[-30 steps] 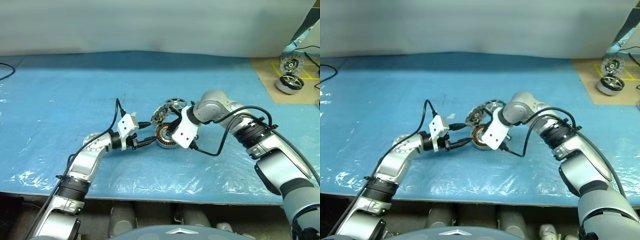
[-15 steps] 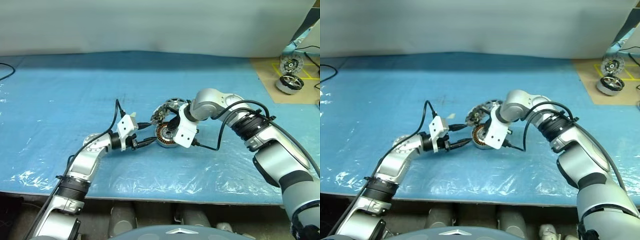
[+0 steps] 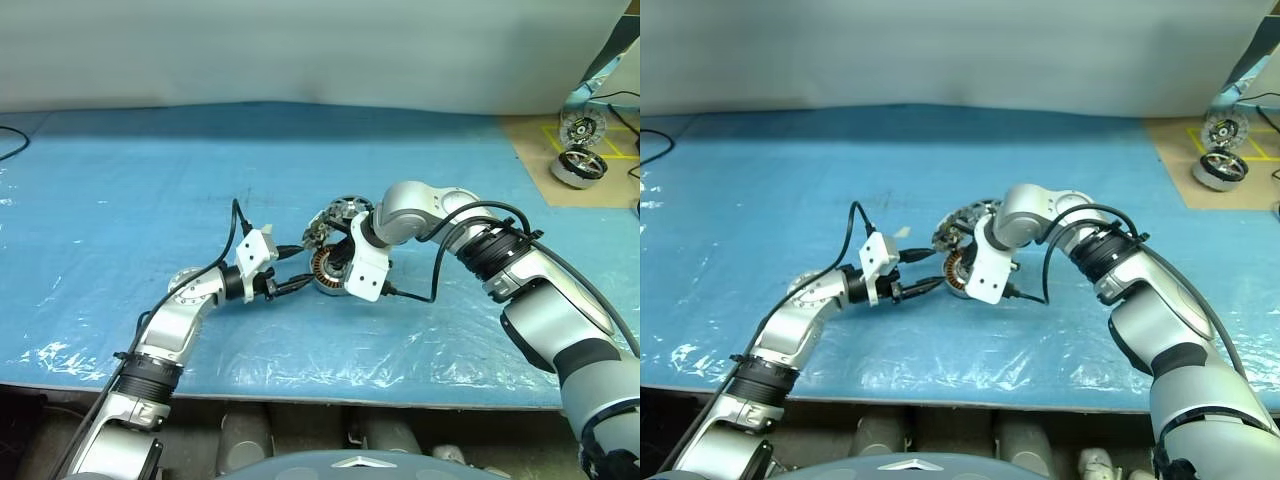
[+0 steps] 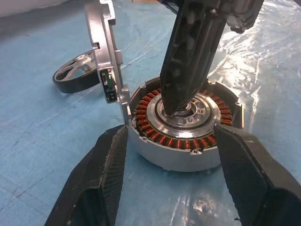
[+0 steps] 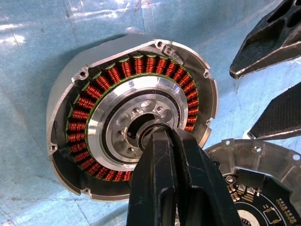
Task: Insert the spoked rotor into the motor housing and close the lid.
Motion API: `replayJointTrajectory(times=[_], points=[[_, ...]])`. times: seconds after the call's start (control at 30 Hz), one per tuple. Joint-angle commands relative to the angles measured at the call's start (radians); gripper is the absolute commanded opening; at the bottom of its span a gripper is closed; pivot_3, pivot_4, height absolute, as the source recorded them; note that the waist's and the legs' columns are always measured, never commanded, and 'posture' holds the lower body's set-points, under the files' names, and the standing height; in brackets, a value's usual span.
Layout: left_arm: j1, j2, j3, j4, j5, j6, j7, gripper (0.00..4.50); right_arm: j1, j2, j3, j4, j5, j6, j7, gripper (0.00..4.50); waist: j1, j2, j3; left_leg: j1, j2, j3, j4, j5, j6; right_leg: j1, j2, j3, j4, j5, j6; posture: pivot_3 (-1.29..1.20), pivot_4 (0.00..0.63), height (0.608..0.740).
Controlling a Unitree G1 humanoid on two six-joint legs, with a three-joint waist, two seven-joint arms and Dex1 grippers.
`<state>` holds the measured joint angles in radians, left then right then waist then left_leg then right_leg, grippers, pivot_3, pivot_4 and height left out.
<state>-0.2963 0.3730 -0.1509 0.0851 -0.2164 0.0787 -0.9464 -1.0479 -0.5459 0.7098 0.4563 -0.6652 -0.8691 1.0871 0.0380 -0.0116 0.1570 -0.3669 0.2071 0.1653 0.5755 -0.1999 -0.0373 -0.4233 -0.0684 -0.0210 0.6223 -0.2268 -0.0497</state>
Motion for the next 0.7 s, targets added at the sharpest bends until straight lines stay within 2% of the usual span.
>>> replayJointTrajectory(times=[0.03, 0.7], points=[[0.005, 0.003, 0.003, -0.054, -0.013, 0.004, 0.008, 3.02, -0.028, 0.005, -0.001, 0.002, -0.006, -0.004, -0.011, 0.03, 0.000, 0.000, 0.000, 0.000, 0.000, 0.000, 0.000, 0.000, 0.000, 0.000, 0.000, 0.000, 0.000, 0.000, 0.000, 0.00, 0.150, 0.740], [-0.005, 0.001, 0.003, -0.066, -0.015, 0.028, 0.015, 3.02, -0.009, -0.005, 0.000, -0.020, 0.041, 0.014, 0.054, 0.03, 0.000, 0.000, 0.000, 0.000, 0.000, 0.000, 0.000, 0.000, 0.000, 0.000, 0.000, 0.000, 0.000, 0.000, 0.000, 0.00, 0.150, 0.740]])
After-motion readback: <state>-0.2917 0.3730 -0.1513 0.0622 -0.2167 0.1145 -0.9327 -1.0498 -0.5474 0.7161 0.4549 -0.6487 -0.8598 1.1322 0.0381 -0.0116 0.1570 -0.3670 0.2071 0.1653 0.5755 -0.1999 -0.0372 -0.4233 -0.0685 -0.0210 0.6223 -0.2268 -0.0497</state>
